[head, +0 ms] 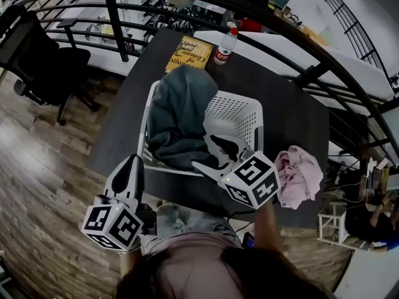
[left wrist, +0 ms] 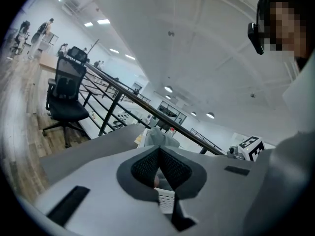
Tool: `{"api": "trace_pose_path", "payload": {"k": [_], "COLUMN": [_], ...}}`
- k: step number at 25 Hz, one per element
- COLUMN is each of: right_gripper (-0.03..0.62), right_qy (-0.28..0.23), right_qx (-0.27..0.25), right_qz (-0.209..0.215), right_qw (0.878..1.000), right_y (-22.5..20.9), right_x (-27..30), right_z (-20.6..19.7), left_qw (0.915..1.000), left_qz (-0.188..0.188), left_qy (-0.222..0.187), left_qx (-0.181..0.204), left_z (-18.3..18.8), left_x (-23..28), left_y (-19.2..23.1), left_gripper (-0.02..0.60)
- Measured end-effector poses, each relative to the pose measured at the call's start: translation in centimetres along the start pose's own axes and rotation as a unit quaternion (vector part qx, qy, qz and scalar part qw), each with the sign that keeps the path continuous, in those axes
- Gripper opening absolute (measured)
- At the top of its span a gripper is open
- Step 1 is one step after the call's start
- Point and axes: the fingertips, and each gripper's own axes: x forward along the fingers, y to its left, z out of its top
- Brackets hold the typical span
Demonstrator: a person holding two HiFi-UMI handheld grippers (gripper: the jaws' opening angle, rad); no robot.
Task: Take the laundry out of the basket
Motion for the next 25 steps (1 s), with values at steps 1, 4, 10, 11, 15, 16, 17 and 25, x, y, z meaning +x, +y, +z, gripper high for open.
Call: {"api": "trace_pose_path", "payload": {"k": [1,4,10,11,15,16,17,25], "right_gripper": [0.316,0.321,0.336,0.340,0.347,0.348,0.348,0.347], "right_qy": [0.008,0.033,0.084,0.093,0.126,0.135,0.145,0.252], "right_qx": [-0.004,-0.016,-0.033,-0.035,-0.037,-0.037,-0.037,-0.048], "right_qz": [0.009,0.032,0.074,0.081,0.105,0.110,0.116,0.158], "right_qw": [1.000,0.999,0.993,0.992,0.986,0.984,0.982,0.954], "right_y": [0.0,0.1,0.3,0.3,0.3,0.3,0.4,0.4], "right_x": [0.5,1.8,4.0,4.3,5.5,5.8,6.1,8.3], "right_z": [-0.1,-0.3,-1.4,-1.6,-2.5,-2.8,-3.1,-7.1], "left_qw": [1.0000,0.9997,0.9980,0.9977,0.9963,0.9960,0.9958,0.9948], "left_qz": [0.006,0.021,0.053,0.057,0.072,0.075,0.077,0.085], "left_qy": [0.001,-0.001,-0.002,-0.002,0.005,0.006,0.008,0.012], "left_qx": [-0.004,-0.015,-0.034,-0.037,-0.046,-0.048,-0.050,-0.056], "left_z": [-0.1,-0.3,-0.9,-1.0,-1.4,-1.6,-1.7,-2.1], "left_x": [0.2,0.7,0.9,1.0,1.2,1.3,1.3,1.5], "left_y": [0.3,1.3,3.4,3.7,4.5,4.6,4.8,5.7], "left_gripper": [-0.003,-0.003,-0.003,-0.003,-0.003,-0.003,-0.003,-0.003]}}
